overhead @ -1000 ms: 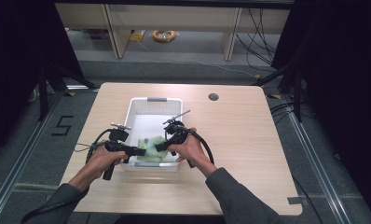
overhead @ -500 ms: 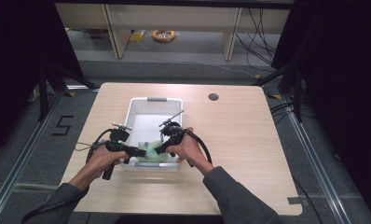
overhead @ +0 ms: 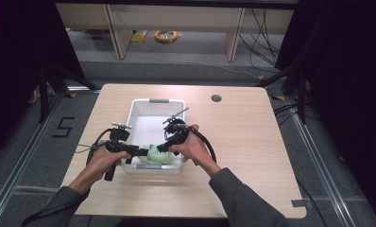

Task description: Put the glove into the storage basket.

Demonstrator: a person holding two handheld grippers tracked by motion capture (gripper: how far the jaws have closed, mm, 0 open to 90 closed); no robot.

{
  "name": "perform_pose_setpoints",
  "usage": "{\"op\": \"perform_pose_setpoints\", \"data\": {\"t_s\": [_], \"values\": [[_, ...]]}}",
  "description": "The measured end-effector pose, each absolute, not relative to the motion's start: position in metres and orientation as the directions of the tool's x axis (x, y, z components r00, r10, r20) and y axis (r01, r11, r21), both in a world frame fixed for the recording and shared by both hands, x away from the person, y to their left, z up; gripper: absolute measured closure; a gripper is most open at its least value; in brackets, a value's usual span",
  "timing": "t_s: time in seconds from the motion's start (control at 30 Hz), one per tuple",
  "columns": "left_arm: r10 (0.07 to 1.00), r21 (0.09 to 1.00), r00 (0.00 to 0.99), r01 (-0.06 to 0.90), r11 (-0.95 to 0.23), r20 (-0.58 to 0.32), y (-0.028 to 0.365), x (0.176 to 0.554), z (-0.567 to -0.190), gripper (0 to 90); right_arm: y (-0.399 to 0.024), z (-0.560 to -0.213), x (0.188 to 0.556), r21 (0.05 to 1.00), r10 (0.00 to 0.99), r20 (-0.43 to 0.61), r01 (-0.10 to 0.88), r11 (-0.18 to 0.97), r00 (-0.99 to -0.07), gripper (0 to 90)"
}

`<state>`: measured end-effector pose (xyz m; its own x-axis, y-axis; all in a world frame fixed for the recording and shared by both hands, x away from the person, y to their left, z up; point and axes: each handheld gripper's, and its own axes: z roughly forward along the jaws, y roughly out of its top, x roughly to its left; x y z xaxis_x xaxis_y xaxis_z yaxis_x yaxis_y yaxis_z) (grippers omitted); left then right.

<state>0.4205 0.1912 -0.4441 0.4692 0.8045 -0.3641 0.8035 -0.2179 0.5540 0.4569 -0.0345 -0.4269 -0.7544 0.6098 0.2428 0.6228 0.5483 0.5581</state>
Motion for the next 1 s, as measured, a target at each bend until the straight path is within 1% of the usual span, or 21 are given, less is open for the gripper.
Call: {"op": "perform_pose_setpoints", "data": {"t_s": [0.03,0.07,0.3,0.43,0.47,0.6,0.63,0.67,0.7,0.73,0.8,0.83,1.0], "values": [[0.806,0.559,0.452,0.808,-0.188,-0.382,0.19,0.42,-0.443,40.7,-0.037,-0.424,0.457,0.568,0.609,0.246,0.621,0.54,-0.754,41.2],[0.806,0.559,0.452,0.808,-0.188,-0.382,0.19,0.42,-0.443,39.4,-0.037,-0.424,0.457,0.568,0.609,0.246,0.621,0.54,-0.754,41.2],[0.806,0.575,0.454,0.799,-0.178,-0.38,0.195,0.419,-0.436,38.5,-0.042,-0.419,0.454,0.59,0.595,0.25,0.608,0.531,-0.764,40.7],[0.806,0.58,0.449,0.798,-0.166,-0.386,0.194,0.417,-0.435,35.6,-0.045,-0.414,0.45,0.617,0.57,0.251,0.583,0.529,-0.782,40.3],[0.8,0.582,0.455,0.796,-0.169,-0.39,0.194,0.415,-0.434,33.8,-0.048,-0.411,0.448,0.631,0.565,0.237,0.568,0.529,-0.79,39.6],[0.792,0.583,0.447,0.799,-0.146,-0.415,0.19,0.41,-0.432,31.2,-0.054,-0.408,0.445,0.631,0.564,0.265,0.583,0.512,-0.782,39.3],[0.786,0.588,0.465,0.792,-0.164,-0.407,0.19,0.408,-0.431,30.8,-0.056,-0.406,0.444,0.633,0.565,0.26,0.58,0.512,-0.783,39.2],[0.787,0.592,0.461,0.791,-0.156,-0.409,0.189,0.407,-0.431,29.8,-0.059,-0.405,0.444,0.642,0.555,0.254,0.567,0.516,-0.792,38.8],[0.789,0.594,0.451,0.793,-0.138,-0.418,0.187,0.406,-0.43,29.3,-0.061,-0.404,0.443,0.64,0.564,0.262,0.578,0.506,-0.783,38.8],[0.786,0.593,0.462,0.79,-0.155,-0.411,0.188,0.404,-0.429,28.6,-0.063,-0.403,0.441,0.638,0.562,0.272,0.584,0.503,-0.781,38.8],[0.78,0.595,0.469,0.788,-0.158,-0.414,0.188,0.402,-0.428,27.1,-0.069,-0.401,0.44,0.65,0.563,0.26,0.574,0.499,-0.784,38.5],[0.781,0.609,0.463,0.781,-0.136,-0.42,0.186,0.399,-0.427,28.2,-0.073,-0.4,0.438,0.653,0.566,0.269,0.58,0.487,-0.779,38.0],[0.768,0.622,0.477,0.772,-0.134,-0.427,0.179,0.391,-0.425,27.0,-0.084,-0.398,0.436,0.661,0.576,0.264,0.58,0.476,-0.774,37.5]]}}
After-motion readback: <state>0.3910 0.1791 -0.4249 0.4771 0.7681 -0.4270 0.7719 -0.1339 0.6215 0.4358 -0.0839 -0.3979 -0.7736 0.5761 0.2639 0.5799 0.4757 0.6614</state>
